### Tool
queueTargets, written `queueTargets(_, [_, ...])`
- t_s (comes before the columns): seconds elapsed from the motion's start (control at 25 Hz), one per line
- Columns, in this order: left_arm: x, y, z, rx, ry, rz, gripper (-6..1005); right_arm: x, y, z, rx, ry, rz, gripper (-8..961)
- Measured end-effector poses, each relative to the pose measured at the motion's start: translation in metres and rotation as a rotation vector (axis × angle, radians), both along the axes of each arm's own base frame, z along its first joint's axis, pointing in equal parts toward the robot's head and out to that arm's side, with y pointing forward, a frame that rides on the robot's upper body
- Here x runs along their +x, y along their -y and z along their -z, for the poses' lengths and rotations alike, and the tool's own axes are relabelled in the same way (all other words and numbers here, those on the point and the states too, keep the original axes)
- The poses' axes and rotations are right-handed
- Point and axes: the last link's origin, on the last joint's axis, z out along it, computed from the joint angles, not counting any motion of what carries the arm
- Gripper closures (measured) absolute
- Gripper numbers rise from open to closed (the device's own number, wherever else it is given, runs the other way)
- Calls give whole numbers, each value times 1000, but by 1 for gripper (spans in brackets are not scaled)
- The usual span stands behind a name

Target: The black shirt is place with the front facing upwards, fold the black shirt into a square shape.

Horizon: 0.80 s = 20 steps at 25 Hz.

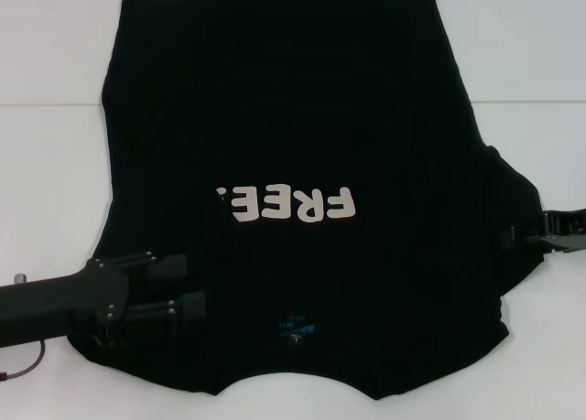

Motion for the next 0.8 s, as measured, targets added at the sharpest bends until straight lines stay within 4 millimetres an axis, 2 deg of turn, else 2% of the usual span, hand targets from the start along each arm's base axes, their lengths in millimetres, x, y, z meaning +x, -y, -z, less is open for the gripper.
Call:
queueTargets(0.12, [0, 0, 0, -1, 1, 1, 242, 0, 0, 0, 0, 1, -1, 313])
queueTargets(0.56, [0, 0, 0, 0, 2, -1, 247, -2, -1, 3, -22, 33, -23, 561])
queueTargets(0.8, [0, 0, -1, 0, 2, 0, 247, -3, -2, 4, -24, 42, -27, 834])
